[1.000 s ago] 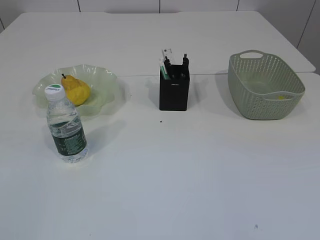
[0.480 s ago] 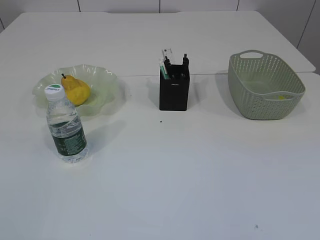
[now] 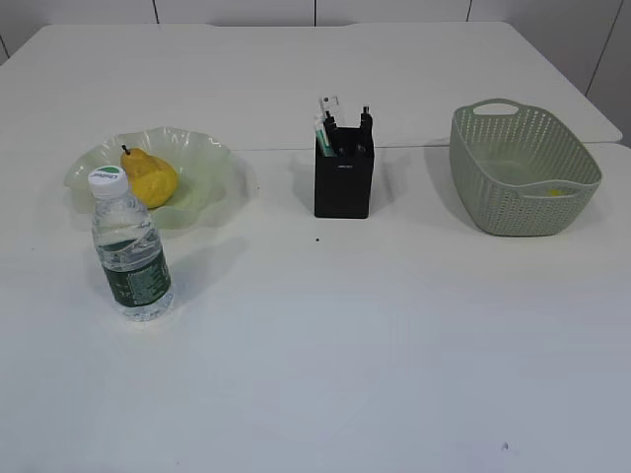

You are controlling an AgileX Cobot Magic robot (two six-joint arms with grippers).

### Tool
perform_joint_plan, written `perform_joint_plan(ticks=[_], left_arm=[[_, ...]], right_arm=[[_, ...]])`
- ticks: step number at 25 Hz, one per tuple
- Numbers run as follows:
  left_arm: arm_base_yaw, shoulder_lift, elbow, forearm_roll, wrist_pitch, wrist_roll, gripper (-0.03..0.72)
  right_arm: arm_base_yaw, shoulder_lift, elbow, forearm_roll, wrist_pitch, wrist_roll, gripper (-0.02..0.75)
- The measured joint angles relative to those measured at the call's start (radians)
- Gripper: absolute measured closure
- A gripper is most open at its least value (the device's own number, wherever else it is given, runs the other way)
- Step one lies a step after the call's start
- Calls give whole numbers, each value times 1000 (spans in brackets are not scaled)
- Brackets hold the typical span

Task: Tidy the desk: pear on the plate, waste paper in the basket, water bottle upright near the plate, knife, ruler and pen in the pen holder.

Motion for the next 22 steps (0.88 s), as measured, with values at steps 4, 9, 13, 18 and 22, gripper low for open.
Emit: perform_joint_plan(ticks=[4,9,13,18,22], left_arm=[[0,0,0,0,0,5,235],[0,0,0,-1,-1,6,237],[-5,0,0,-1,-1,7,249],[-5,0,0,-1,-2,7,253],[-5,0,0,-1,-2,7,253]], right_arm=[[0,0,0,0,0,0,392],[0,-20,0,0,0,0,392],[0,-47,0,0,-2,0,392],[0,-47,0,0,-6,0,392],[-19,-47,0,-2,-6,0,392]])
